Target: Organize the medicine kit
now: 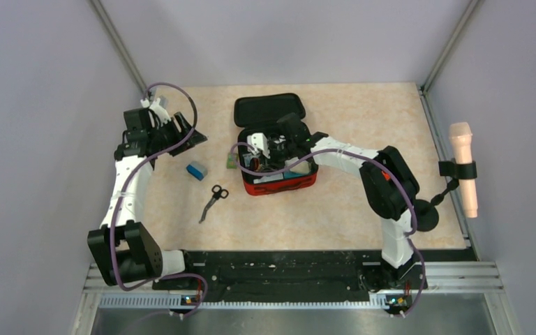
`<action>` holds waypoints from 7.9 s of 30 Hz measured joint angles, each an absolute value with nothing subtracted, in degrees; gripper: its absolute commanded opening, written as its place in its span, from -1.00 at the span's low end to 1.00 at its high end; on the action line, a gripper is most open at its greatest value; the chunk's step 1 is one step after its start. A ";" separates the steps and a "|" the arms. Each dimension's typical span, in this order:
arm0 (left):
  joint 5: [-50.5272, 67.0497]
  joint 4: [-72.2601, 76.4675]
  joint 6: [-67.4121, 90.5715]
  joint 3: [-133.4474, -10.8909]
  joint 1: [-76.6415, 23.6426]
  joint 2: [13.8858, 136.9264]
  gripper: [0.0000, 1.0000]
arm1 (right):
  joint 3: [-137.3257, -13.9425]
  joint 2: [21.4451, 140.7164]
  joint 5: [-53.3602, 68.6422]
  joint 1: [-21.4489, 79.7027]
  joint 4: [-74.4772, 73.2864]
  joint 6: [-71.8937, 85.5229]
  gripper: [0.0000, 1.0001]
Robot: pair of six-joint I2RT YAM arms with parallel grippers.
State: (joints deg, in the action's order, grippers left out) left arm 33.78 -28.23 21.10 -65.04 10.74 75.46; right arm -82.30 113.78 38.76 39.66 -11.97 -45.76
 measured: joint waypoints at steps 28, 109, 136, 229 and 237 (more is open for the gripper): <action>32.27 -27.20 23.88 -62.19 11.18 75.05 0.33 | -87.02 113.38 38.52 38.94 -18.83 -40.12 0.26; 6.55 -51.72 -8.86 -61.82 -8.97 82.19 0.20 | -69.32 91.92 19.84 25.52 -9.45 -12.82 -0.04; -8.69 -45.87 -13.78 -47.18 -18.59 83.40 -0.12 | -69.41 92.77 20.71 25.87 -9.41 -10.79 -0.03; 17.43 -62.33 -25.54 -64.23 -8.40 105.93 -1.00 | -55.48 116.01 35.18 51.59 32.18 -73.65 -0.10; 21.91 -62.72 -24.64 -64.47 -8.40 107.15 -1.00 | -57.95 119.72 36.23 51.68 35.29 -74.63 -0.52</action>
